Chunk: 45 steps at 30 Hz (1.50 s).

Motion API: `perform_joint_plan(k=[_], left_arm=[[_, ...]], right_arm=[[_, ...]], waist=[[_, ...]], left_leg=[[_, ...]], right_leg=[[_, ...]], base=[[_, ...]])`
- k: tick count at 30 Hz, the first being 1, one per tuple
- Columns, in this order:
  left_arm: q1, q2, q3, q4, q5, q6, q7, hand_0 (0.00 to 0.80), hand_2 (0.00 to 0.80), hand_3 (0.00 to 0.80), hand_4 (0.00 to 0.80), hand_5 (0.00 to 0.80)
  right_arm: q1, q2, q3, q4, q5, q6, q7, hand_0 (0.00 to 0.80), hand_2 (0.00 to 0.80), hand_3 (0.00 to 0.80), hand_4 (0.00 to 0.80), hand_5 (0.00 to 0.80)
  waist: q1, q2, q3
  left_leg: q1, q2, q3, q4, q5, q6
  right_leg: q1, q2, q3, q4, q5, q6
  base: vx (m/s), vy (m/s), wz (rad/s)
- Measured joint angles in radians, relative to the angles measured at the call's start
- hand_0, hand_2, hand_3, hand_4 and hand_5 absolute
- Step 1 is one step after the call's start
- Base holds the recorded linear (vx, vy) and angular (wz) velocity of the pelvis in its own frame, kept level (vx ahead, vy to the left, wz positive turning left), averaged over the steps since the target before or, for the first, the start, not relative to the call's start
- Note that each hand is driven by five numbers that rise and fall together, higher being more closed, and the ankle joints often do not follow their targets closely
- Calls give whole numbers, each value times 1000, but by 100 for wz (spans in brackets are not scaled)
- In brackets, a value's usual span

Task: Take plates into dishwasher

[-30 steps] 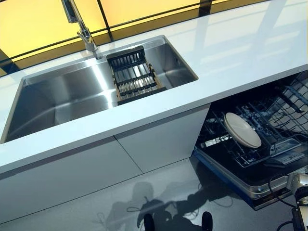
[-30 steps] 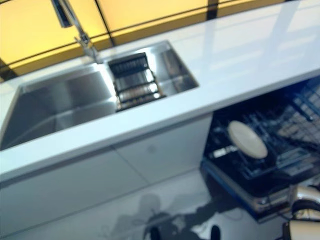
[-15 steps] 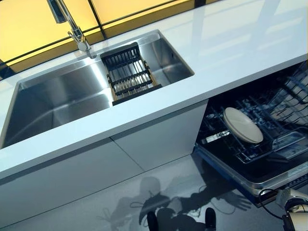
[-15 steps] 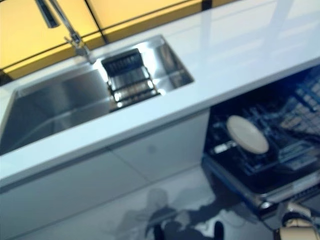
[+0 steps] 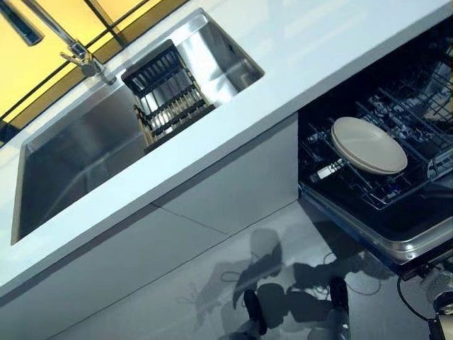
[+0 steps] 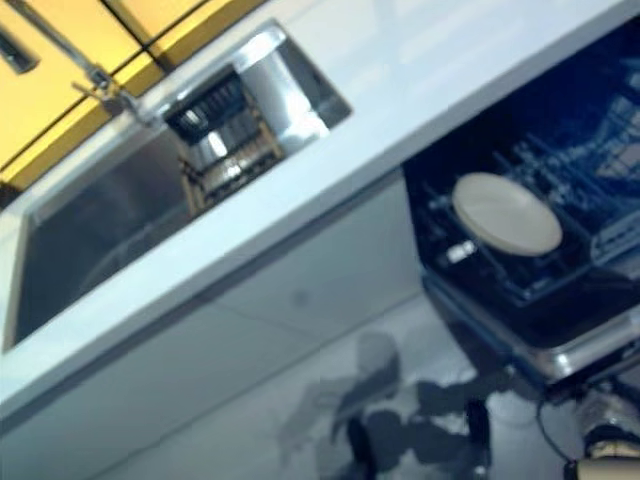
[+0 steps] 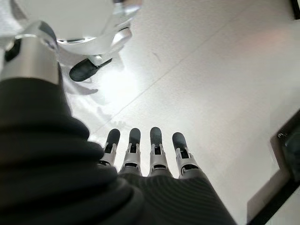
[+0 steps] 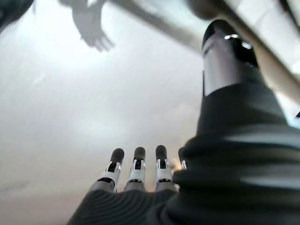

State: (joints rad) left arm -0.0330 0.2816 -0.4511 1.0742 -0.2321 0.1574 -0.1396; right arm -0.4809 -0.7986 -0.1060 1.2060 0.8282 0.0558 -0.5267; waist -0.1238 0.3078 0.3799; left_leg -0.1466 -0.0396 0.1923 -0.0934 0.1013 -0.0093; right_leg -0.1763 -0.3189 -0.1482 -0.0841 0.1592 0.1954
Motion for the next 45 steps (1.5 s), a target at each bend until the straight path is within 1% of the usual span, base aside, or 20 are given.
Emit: perform_joint_plan(k=[1, 4, 6, 7, 13, 19, 21, 23, 25, 28, 29, 31, 33, 35, 36, 39, 40, 42, 44, 45], left_arm=[[2, 0, 1, -1, 0, -1, 0, 0, 0, 0, 0, 0], [4, -4, 1, -10, 0, -1, 0, 0, 0, 0, 0, 0], [4, -6, 1, -13, 0, -2, -1, 0, 0, 0, 0, 0], [4, -8, 1, -14, 0, -5, -1, 0, 0, 0, 0, 0], [4, -29, 7, -6, -1, -8, 1, 0, 0, 0, 0, 0], [4, -37, 27, 15, 0, -13, 2, 0, 0, 0, 0, 0], [5, -37, 40, 15, 0, -13, 2, 0, 0, 0, 0, 0], [3, -34, 47, 19, 0, -13, 9, 0, 0, 0, 0, 0], [2, -27, 52, 26, 0, -12, 9, 0, 0, 0, 0, 0], [1, -24, 76, 50, 1, -10, 9, 0, 0, 0, 0, 0], [1, -24, 81, 56, 1, -8, 9, 0, 0, 0, 0, 0], [2, -13, 81, 70, 1, -5, 10, 0, 0, 0, 0, 0], [2, -3, 81, 76, 1, -4, 10, 0, 0, 0, 0, 0], [3, 5, 81, 84, 2, -2, 11, 0, 0, 0, 0, 0], [4, 10, 82, 88, 2, 4, 10, 0, 0, 0, 0, 0], [14, 19, 86, 91, 3, 8, 11, 0, 0, 0, 0, 0], [22, 24, 87, 92, 3, 9, 11, 0, 0, 0, 0, 0], [26, 33, 88, 97, 4, 13, 13, 0, 0, 0, 0, 0], [28, 37, 111, 112, 4, 14, 16, 0, 0, 0, 0, 0], [28, 38, 117, 114, 5, 15, 18, 0, 0, 0, 0, 0]], right_arm=[[2, -2, 0, -10, 2, -14, 32, 0, 0, 0, 0, 0], [9, -9, -3, -40, 8, -79, 203, 0, 0, 0, 0, 0], [8, -13, -4, -54, 5, -91, 265, 0, 0, 0, 0, 0], [8, -15, -4, -60, 4, -91, 302, 0, 0, 0, 0, 0], [15, -27, 0, -108, -22, -82, 402, 0, 0, 0, 0, 0], [15, -38, 7, -176, -21, -59, 509, 0, 0, 0, 0, 0], [14, -38, 14, -192, -20, -57, 532, 0, 0, 0, 0, 0], [10, -37, 21, -234, 2, -56, 554, 0, 0, 0, 0, 0], [-6, -30, 21, -255, 29, -55, 569, 0, 0, 0, 0, 0], [-43, -19, 29, -257, 45, -49, 585, 0, 0, 0, 0, 0], [-51, -17, 31, -257, 49, -49, 586, 0, 0, 0, 0, 0], [-84, -8, 38, -261, 50, -48, 600, 0, 0, 0, 0, 0], [-114, 0, 41, -262, 50, -46, 609, 0, 0, 0, 0, 0], [-143, 5, 41, -266, 50, -49, 622, 0, 0, 0, 0, 0], [-159, 5, 40, -277, 49, -51, 628, 0, 0, 0, 0, 0], [-179, 8, 40, -282, 47, -51, 627, 0, 0, 0, 0, 0], [-182, 12, 40, -281, 42, -51, 622, 0, 0, 0, 0, 0], [-182, 20, 40, -248, 0, -33, 593, 0, 0, 0, 0, 0], [-170, 38, 40, -193, -63, 29, 554, 0, 0, 0, 0, 0], [-160, 46, 40, -190, -78, 41, 547, 0, 0, 0, 0, 0]], waist=[[-2, 3, 2], [-26, 17, 21], [-30, 21, 22], [-30, 22, 22], [-33, 19, 25], [-26, 6, 35], [-18, -6, 33], [4, -30, 26], [5, -48, 19], [34, -79, -12], [37, -87, -17], [48, -113, -34], [65, -130, -48], [72, -141, -58], [87, -153, -70], [90, -180, -96], [90, -199, -109], [93, -231, -134], [92, -264, -162], [92, -271, -167]], left_leg=[[-2, 0, 0, 0, 0, 0], [-2, 0, -1, 0, 0, -1], [1, 0, -1, 0, -1, -2], [4, 0, -1, 0, -2, -3], [30, 5, -1, -1, -7, -7], [68, 21, -10, 0, -9, -14], [80, 25, -16, 0, -11, -17], [84, 31, -20, 1, -9, -20], [84, 32, -39, 2, -6, -22], [83, 32, -47, 2, -6, -23], [83, 32, -53, 3, -6, -23], [85, 32, -67, 3, -3, -23], [86, 32, -74, 2, -2, -23], [88, 32, -87, 3, 0, -23], [89, 32, -87, 3, 0, -23], [98, 33, -93, 3, -1, -22], [102, 34, -99, 3, -2, -21], [101, 37, -107, 4, -1, -26], [103, 42, -113, 3, -2, -29], [105, 44, -113, 4, -2, -30]], right_leg=[[-4, 0, 1, 0, 3, 1], [-5, 1, 4, 0, 6, -1], [-5, 3, 9, 0, 6, -1], [-4, 3, 13, 0, 6, -1], [21, 9, 17, 0, 6, -1], [68, 25, 1, 0, -1, -11], [87, 29, -5, 0, -7, -13], [89, 34, -9, 0, -8, -16], [104, 35, -30, 0, -7, -15], [108, 35, -41, 0, -8, -15], [112, 35, -45, 0, -8, -15], [125, 35, -61, 0, -9, -17], [132, 35, -68, 0, -12, -21], [143, 35, -80, 0, -15, -26], [145, 35, -81, 0, -21, -29], [166, 35, -83, 0, -33, -27], [175, 36, -83, 0, -39, -27], [177, 40, -84, 0, -39, -26], [184, 45, -86, 0, -40, -27], [187, 46, -87, 0, -40, -27]], base=[[-48, -3, -15], [-9, 0, -2], [20, 17, -7], [25, 11, -9], [37, -40, -4], [46, -100, 3], [34, -76, 6], [23, -66, 5], [23, -69, 23], [24, -60, 12], [20, -60, 23], [21, -56, 21], [29, -43, 12], [48, -60, 17], [48, -53, 12], [42, -67, 21], [35, -99, 14], [40, -126, 13], [32, -91, 8], [33, -68, 1]])
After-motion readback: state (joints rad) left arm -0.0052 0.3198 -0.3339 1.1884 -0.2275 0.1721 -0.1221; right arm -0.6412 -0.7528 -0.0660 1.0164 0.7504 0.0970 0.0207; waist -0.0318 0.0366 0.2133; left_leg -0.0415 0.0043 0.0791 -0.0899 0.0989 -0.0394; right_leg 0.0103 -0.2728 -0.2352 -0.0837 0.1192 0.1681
